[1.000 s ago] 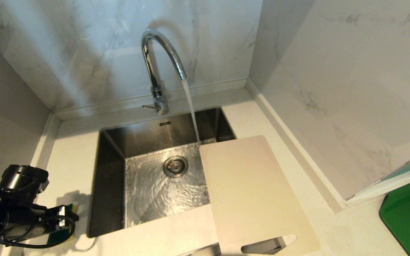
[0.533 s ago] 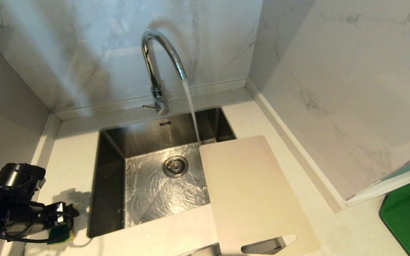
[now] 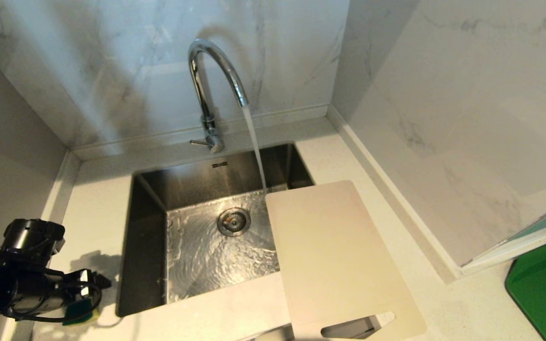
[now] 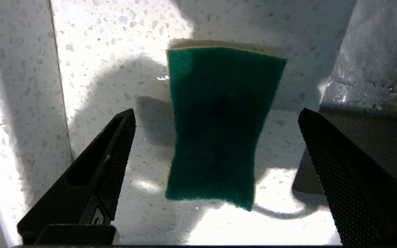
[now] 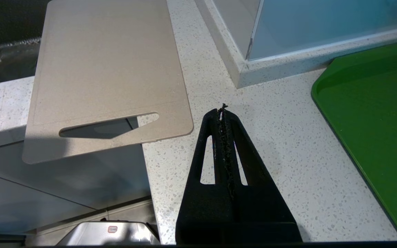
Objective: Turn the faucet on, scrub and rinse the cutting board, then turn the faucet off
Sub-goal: Pick up the cleaning cloth
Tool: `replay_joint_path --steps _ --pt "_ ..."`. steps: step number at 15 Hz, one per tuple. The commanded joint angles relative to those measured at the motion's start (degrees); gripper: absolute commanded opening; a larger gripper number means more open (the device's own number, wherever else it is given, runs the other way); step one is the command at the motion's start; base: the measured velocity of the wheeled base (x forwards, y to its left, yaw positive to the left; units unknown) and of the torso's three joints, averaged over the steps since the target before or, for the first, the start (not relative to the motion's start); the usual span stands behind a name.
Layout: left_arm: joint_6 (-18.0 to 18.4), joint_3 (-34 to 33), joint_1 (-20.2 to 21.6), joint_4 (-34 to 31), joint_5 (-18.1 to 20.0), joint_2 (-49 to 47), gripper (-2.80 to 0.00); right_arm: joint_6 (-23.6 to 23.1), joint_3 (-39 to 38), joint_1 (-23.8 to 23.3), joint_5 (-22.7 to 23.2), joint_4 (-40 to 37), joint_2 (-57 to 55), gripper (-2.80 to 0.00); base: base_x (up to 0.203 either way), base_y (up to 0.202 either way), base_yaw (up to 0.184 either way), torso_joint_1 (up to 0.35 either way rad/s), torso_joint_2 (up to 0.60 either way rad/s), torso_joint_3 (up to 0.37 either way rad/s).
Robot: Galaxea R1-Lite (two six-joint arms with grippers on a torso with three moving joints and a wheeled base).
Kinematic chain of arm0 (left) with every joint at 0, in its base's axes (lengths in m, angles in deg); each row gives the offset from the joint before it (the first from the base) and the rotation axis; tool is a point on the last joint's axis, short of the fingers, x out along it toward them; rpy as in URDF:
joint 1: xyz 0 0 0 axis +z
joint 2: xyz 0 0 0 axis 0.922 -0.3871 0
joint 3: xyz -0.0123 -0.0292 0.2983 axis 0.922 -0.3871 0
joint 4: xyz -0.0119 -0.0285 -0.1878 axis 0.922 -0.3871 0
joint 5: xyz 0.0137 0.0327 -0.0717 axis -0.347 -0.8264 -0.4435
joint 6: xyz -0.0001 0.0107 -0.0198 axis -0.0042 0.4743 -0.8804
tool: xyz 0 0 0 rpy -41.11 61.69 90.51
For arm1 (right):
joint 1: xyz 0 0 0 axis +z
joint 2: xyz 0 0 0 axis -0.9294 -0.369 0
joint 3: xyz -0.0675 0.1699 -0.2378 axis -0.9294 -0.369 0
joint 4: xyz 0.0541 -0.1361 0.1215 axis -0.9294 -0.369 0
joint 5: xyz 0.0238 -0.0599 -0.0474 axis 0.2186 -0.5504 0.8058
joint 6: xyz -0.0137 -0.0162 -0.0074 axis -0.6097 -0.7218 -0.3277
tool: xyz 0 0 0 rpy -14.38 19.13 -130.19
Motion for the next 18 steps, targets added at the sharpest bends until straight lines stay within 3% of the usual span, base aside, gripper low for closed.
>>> replay_joint_path --steps 1,11,14,18 --pt "-0.1 0.0 0.5 0.1 0.3 -0.4 -2.80 0.0 -0.1 0.0 0.0 0.0 0.0 -2.80 0.000 0.000 0.000 0.000 0.00 0.000" --pt "-0.2 0.2 2.1 0.3 1.2 -0.6 -2.80 0.0 -0.1 0.0 0.0 0.0 0.0 -2.80 0.000 0.000 0.000 0.000 0.00 0.000" --pt "-0.4 0.0 2.4 0.2 5.2 -0.4 -2.80 0.0 0.0 0.0 0.0 0.0 0.0 -2.80 0.000 0.000 0.000 0.000 0.00 0.000" --pt "-0.4 -0.1 2.9 0.2 5.5 1.9 -2.80 0.0 -0.1 0.0 0.0 0.0 0.0 -2.80 0.000 0.000 0.000 0.000 0.00 0.000"
